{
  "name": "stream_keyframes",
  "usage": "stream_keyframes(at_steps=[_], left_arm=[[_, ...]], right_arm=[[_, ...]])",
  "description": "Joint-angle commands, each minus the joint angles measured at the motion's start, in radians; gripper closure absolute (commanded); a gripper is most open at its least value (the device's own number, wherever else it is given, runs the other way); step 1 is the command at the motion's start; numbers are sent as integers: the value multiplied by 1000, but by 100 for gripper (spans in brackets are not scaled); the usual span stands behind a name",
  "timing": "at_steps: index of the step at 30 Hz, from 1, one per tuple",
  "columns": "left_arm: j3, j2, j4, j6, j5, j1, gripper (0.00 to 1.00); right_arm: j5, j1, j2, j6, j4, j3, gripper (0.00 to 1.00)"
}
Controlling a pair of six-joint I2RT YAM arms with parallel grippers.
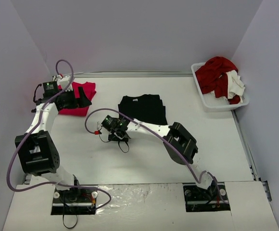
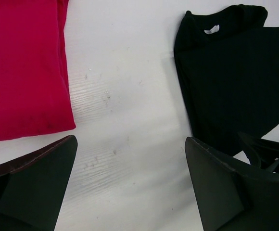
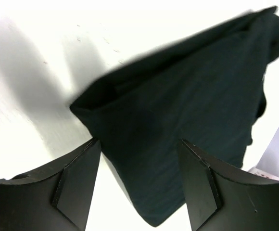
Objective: Fold and stack the t-shirts
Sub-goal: Fold the long partially folded tshirt into a neat square
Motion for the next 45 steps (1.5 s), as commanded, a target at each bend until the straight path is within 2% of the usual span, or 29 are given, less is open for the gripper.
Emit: stream_keyframes(at_steps=[1, 13, 14, 15, 17, 19, 20, 24, 31, 37, 41, 45], left_arm=[[-12, -34, 21, -3, 4, 15, 6], [-24, -14, 42, -26, 43, 29, 6], [-25, -11, 44, -27, 47, 30, 6], [-24, -8, 42, -29, 49, 30, 6], [-24, -3, 42, -33, 56, 30, 6], [-22, 3, 39, -38, 55, 32, 6], [-18, 5, 36, -39, 67, 30, 6], [-19, 29, 41, -67, 118, 32, 6], [-42, 75, 106, -202, 256, 18, 6], [-42, 137, 132, -280, 323, -88, 6], [-73, 192, 290, -482, 377, -120, 6], [-56, 246, 297, -530, 374, -163, 6]], right_arm=[[-6, 5, 14, 23, -50, 58, 40], [-10, 17, 89, 31, -55, 69, 42], [-9, 17, 101, 31, -55, 75, 45], [-7, 17, 106, 32, -55, 78, 49], [-1, 18, 126, 32, -61, 92, 76], [3, 18, 131, 34, -70, 101, 98], [5, 18, 129, 32, -70, 104, 100], [16, 17, 109, 29, -84, 107, 100], [57, 9, 42, 9, -105, 104, 100], [66, -21, -9, 8, -118, 107, 100], [71, -37, -34, 6, -122, 110, 100], [75, -46, -47, 3, -127, 121, 100]])
